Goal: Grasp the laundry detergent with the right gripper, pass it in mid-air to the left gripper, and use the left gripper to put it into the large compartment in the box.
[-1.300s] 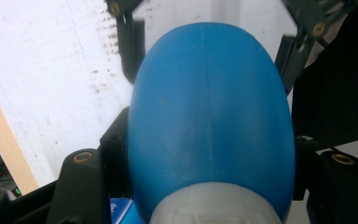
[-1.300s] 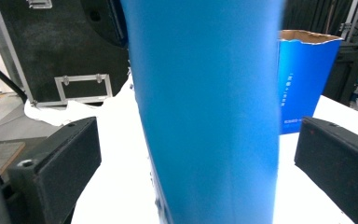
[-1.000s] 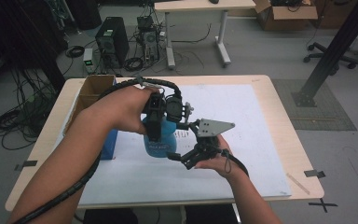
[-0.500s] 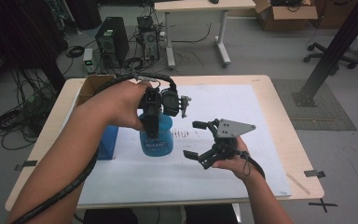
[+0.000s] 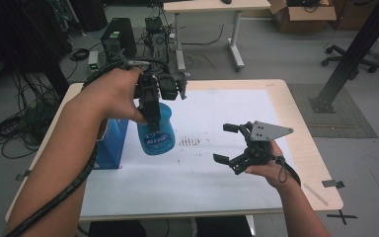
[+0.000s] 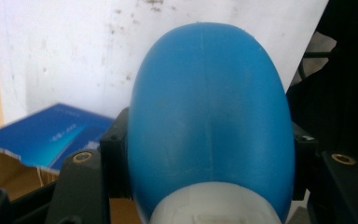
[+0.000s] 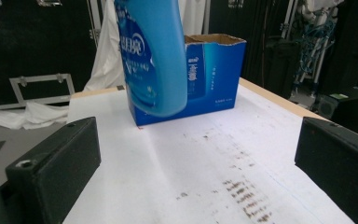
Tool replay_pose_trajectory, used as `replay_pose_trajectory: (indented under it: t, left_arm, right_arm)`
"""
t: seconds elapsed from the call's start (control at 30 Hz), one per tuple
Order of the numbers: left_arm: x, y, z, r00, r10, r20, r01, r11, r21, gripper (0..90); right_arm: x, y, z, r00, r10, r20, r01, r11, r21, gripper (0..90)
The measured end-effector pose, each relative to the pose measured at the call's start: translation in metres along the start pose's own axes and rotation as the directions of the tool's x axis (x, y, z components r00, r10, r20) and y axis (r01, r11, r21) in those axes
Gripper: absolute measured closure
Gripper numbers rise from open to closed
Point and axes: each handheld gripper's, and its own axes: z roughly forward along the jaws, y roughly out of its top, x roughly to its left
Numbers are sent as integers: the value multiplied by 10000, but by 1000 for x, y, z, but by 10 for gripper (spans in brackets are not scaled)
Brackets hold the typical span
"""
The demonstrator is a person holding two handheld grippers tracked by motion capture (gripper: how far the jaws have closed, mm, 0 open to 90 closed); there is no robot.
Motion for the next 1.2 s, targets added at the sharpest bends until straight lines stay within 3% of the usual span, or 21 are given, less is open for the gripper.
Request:
replay_pose_trajectory:
  t: [0.17, 0.37, 0.4, 0.43, 0.47, 0.57, 0.6, 0.63, 0.67, 0.7, 0.73, 0.77, 0.9, 0.97, 1.07, 1.1, 1.13, 1.2]
  left_arm:
    - [11, -9, -10, 9944, -1056, 6, 1056, 9944, 61, 382]
    - [21, -22, -26, 9756, -2194, 49, 2195, 9754, -205, 382]
    - [22, -25, -29, 9717, -2362, 73, 2363, 9713, -253, 382]
    - [24, -27, -31, 9664, -2567, 107, 2568, 9661, -248, 382]
    - [26, -30, -34, 9562, -2921, 191, 2926, 9557, -334, 382]
    - [31, -36, -38, 9372, -3482, 218, 3488, 9362, -438, 383]
    - [33, -39, -39, 9324, -3610, 184, 3615, 9313, -456, 383]
    - [34, -41, -41, 9270, -3746, 171, 3749, 9258, -474, 383]
    - [36, -43, -42, 9200, -3914, 190, 3919, 9187, -481, 383]
    - [37, -46, -43, 9133, -4066, 223, 4072, 9120, -486, 383]
    - [39, -48, -44, 9099, -4140, 257, 4148, 9089, -441, 383]
    - [40, -50, -45, 9011, -4324, 330, 4336, 8997, -499, 383]
    - [43, -56, -48, 8877, -4592, 337, 4604, 8860, -556, 383]
    - [45, -59, -49, 8896, -4562, 232, 4568, 8881, -507, 383]
    - [46, -63, -49, 8811, -4725, 212, 4729, 8795, -536, 383]
    - [48, -64, -50, 8753, -4831, 241, 4836, 8734, -577, 383]
    - [48, -66, -50, 8733, -4867, 225, 4871, 8714, -579, 383]
    - [50, -70, -52, 8600, -5098, 215, 5100, 8578, -643, 383]
  right_arm:
    - [-5, 3, -6, 10000, -10, 38, 9, 9995, 329, 0]
    - [-18, 14, -15, 9992, -407, -8, 404, 9887, 1442, 0]
    - [-22, 19, -17, 9987, -513, 34, 498, 9817, 1836, 0]
    - [-22, 19, -17, 9987, -513, 34, 498, 9817, 1836, 0]
    - [-24, 21, -18, 9984, -560, 20, 544, 9772, 2055, 1]
    - [-32, 27, -21, 9969, -790, -60, 776, 9585, 2744, 1]
    - [-38, 30, -22, 9968, -798, -80, 782, 9462, 3141, 3]
    - [-38, 30, -22, 9968, -798, -80, 782, 9462, 3141, 3]
    - [-42, 33, -24, 9962, -869, -110, 854, 9358, 3421, 3]
    - [-42, 33, -24, 9962, -869, -110, 854, 9358, 3421, 3]
    - [-44, 35, -24, 9956, -925, -159, 920, 9295, 3572, 3]
    - [-45, 37, -24, 9945, -1033, -180, 1026, 9227, 3716, 3]
    - [-50, 44, -25, 9925, -1208, -175, 1178, 9105, 3964, 4]
    - [-51, 46, -26, 9922, -1226, -207, 1206, 9088, 3993, 4]
    - [-54, 47, -27, 9927, -1195, -184, 1165, 9049, 4094, 4]
    - [-55, 46, -27, 9930, -1163, -187, 1134, 9011, 4185, 5]
    - [-55, 46, -27, 9930, -1163, -187, 1134, 9011, 4185, 5]
    - [-56, 47, -28, 9927, -1190, -213, 1167, 8965, 4274, 6]
